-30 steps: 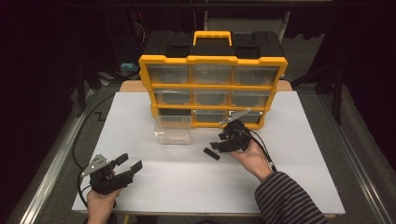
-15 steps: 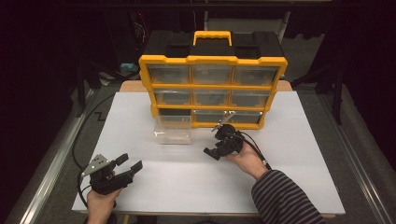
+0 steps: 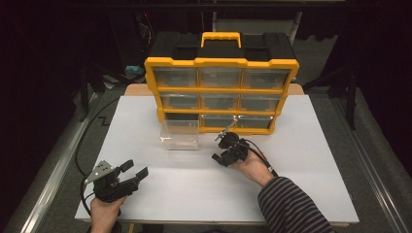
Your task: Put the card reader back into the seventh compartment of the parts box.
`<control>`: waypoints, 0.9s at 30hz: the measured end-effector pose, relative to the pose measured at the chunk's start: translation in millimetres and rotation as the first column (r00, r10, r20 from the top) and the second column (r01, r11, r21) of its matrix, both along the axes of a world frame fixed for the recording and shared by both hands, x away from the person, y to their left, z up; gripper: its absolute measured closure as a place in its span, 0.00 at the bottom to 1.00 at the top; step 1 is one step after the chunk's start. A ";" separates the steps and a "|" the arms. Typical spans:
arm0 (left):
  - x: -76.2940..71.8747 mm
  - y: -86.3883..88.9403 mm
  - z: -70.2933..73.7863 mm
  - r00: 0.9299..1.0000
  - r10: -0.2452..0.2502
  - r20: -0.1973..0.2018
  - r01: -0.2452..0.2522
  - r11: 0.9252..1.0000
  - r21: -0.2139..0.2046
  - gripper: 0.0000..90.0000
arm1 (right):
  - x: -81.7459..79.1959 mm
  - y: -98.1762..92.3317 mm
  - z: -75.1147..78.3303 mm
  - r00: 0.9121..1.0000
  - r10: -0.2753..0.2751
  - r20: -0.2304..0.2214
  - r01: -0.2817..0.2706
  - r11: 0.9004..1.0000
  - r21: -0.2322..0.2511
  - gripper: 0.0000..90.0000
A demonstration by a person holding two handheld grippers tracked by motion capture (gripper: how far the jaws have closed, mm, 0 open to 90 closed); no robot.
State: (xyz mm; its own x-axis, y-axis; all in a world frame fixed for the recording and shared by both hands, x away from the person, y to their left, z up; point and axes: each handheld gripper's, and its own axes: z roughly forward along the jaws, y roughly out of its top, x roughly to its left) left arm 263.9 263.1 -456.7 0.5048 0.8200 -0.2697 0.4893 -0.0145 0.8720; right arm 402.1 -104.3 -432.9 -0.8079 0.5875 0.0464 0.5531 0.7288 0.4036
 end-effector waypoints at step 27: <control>0.3 0.1 -0.2 1.000 0.001 0.000 -0.001 1.000 0.004 0.32 | -9.1 10.2 -3.5 0.997 0.058 0.051 -0.054 0.996 -0.074 0.82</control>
